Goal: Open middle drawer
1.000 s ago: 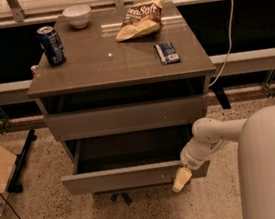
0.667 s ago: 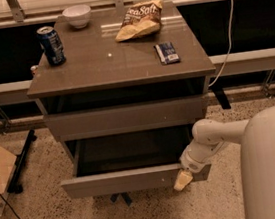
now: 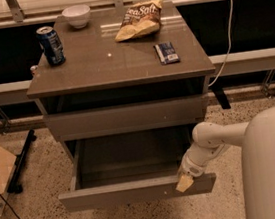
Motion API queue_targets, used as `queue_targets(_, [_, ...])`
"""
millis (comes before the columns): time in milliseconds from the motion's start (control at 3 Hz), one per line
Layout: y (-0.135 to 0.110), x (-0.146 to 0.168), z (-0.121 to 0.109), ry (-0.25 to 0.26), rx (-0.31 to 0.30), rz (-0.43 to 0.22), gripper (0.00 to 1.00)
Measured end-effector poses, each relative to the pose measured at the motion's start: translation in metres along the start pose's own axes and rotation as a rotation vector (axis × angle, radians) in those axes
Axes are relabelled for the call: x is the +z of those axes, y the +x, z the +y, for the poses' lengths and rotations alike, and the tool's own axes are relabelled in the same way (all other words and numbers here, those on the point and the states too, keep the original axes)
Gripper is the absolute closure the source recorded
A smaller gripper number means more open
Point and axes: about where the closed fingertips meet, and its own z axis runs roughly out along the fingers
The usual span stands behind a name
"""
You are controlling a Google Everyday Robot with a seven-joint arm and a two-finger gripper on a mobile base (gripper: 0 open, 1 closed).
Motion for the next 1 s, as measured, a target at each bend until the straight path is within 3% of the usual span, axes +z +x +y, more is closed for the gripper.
queue_targets(333, [0.009,0.015,0.021,-0.048,0.046,-0.026,0.29])
queue_targets(667, [0.009,0.015,0.021,-0.049,0.046,-0.026,0.05])
queue_targets(1000, [0.018,0.028,0.051,-0.12,0.121,-0.056,0.0])
